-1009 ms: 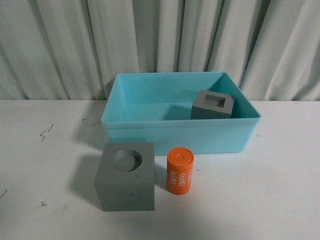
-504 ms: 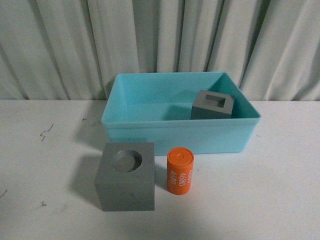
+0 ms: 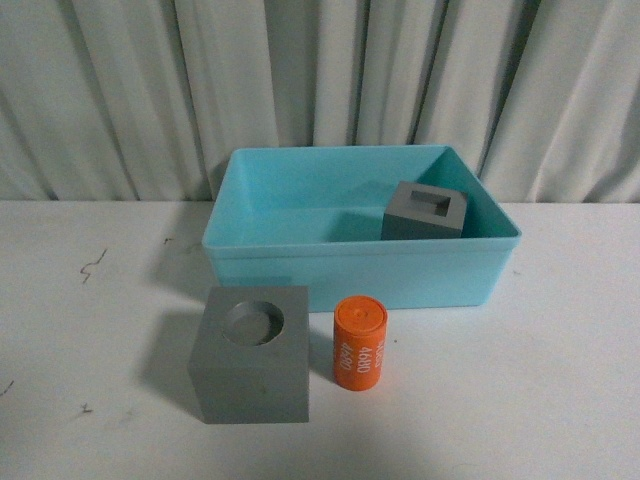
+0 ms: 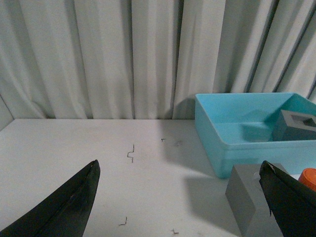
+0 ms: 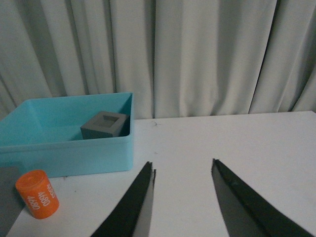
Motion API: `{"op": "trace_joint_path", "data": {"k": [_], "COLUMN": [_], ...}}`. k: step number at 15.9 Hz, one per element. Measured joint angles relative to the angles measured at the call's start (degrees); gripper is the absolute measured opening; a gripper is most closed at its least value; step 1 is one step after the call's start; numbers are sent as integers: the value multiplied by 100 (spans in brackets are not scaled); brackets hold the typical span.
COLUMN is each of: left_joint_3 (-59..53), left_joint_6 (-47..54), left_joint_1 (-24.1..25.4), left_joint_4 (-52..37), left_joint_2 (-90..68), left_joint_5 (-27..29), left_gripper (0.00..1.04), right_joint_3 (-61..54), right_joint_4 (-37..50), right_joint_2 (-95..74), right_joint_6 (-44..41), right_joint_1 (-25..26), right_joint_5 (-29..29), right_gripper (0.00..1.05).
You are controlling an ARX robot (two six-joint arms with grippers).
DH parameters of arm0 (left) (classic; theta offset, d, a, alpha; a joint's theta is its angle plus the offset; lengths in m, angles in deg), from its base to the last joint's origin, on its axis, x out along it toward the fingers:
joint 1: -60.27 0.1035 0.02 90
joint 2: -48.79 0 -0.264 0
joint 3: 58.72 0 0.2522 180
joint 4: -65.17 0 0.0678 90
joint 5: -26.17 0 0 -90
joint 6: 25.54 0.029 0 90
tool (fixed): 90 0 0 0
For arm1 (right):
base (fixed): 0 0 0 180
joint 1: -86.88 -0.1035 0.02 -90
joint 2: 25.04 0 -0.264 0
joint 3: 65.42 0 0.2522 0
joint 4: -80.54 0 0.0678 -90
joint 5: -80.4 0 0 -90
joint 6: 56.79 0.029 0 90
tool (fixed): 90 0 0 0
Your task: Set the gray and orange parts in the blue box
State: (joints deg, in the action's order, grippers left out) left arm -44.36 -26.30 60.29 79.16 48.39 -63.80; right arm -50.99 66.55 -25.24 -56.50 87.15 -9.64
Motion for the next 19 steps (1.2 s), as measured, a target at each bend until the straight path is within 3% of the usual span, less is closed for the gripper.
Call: {"op": "trace_joint_path", "data": {"k": [3, 4, 5, 6, 9, 13, 19], "left_joint_3": [0, 404, 1078, 1558, 2616, 3217, 3869], "left_joint_6": [0, -356, -883, -1300, -1314, -1185, -815], "left_joint_1": [0, -164, -487, -728, -1534, -2048, -1792], "left_joint_4": [0, 1119, 1814, 1392, -341, -1493, -2055], "left_joint_2": [0, -446, -1847, -2973, -5678, -8179, -9932], "left_joint_5": [0, 304, 498, 446, 146, 39, -188], "left_gripper": [98, 98, 98, 98, 98, 98, 98], "right_joint_3": [2, 0, 0, 0, 0, 0, 0], "right_joint_4": [0, -7, -2, 4, 4, 2, 0], "right_joint_2": [0, 0, 0, 0, 0, 0, 0], "right_joint_6": [0, 0, 0, 2, 2, 2, 2], "right_joint_1": [0, 0, 0, 0, 2, 4, 2], "right_joint_5": [0, 0, 0, 4, 0, 0, 0], "right_gripper": [69, 82, 93, 100, 98, 98, 98]}}
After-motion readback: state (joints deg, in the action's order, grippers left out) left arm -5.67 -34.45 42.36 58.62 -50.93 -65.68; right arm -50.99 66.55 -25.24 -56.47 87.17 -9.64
